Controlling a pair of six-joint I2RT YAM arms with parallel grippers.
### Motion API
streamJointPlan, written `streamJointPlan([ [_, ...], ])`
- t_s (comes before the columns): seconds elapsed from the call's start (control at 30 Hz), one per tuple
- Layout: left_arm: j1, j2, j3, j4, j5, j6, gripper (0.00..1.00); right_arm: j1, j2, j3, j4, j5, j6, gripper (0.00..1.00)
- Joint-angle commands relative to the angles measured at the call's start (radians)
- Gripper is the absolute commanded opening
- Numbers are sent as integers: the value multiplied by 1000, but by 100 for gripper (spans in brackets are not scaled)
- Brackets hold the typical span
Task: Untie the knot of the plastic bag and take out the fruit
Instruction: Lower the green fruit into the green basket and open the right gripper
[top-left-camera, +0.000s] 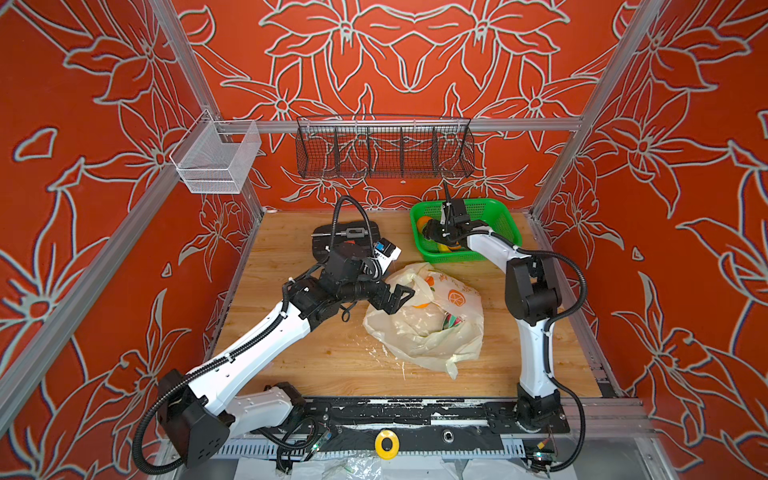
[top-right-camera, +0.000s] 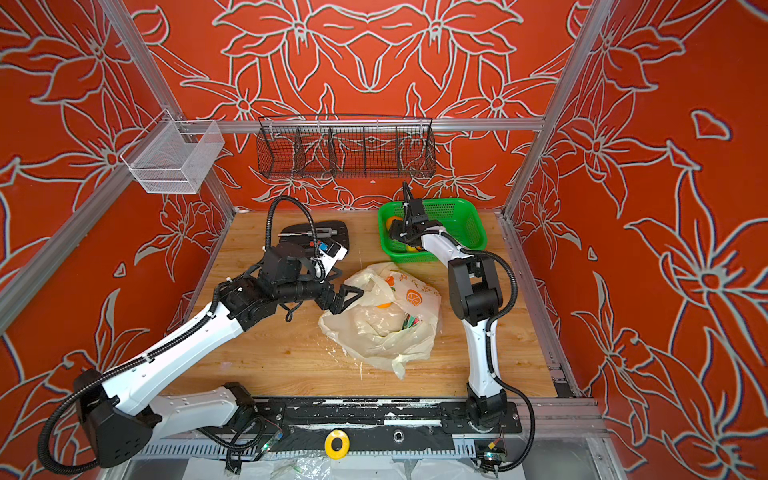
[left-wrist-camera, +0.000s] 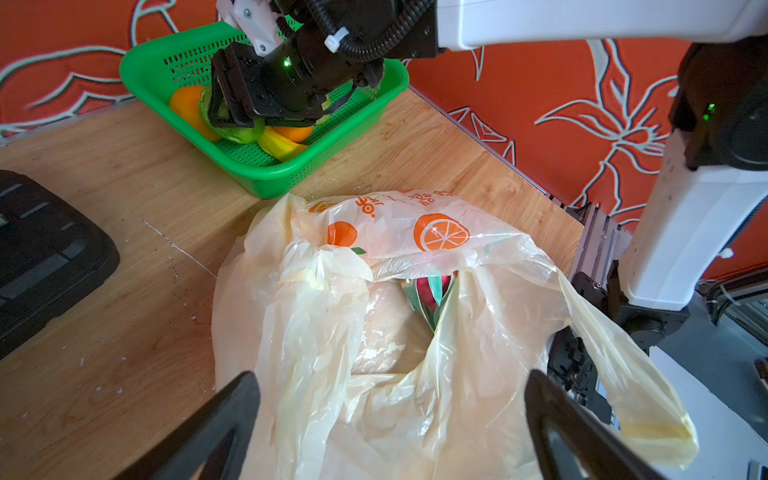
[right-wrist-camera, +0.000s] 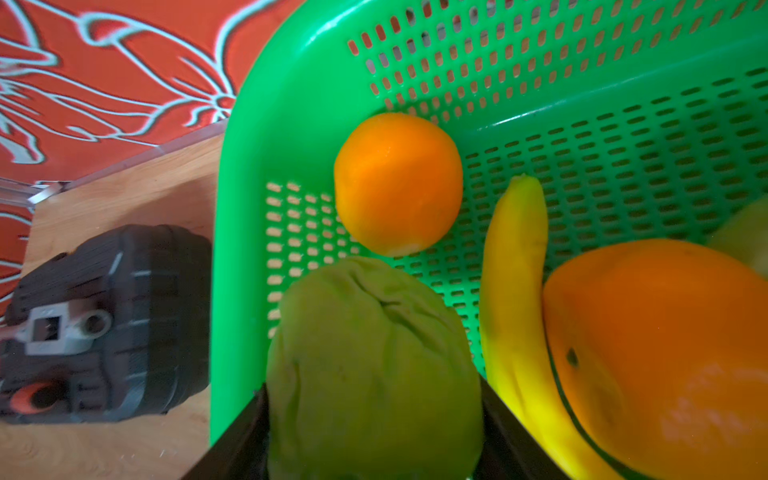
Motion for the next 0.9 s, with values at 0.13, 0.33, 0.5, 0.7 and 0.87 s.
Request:
streamJointPlan([
  [0.13,2,8,-1,10,-2,20,98,-4,73,90,-73,21,9,63],
  [0.33,2,35,17,-16,-38,9,98,-4,35,91,-111,19,-17,78],
  [0.5,3,60,42,-48,-55,9,98,-4,-44,86,-148,48,-48,85],
  [0.7,3,99,73,-92,-92,-2,98,-2,-236,-40,-95,46,-68,86],
  [0.87,3,148,105,-133,-111,-11,99,14,-433,-169,-63,10,-86,86],
])
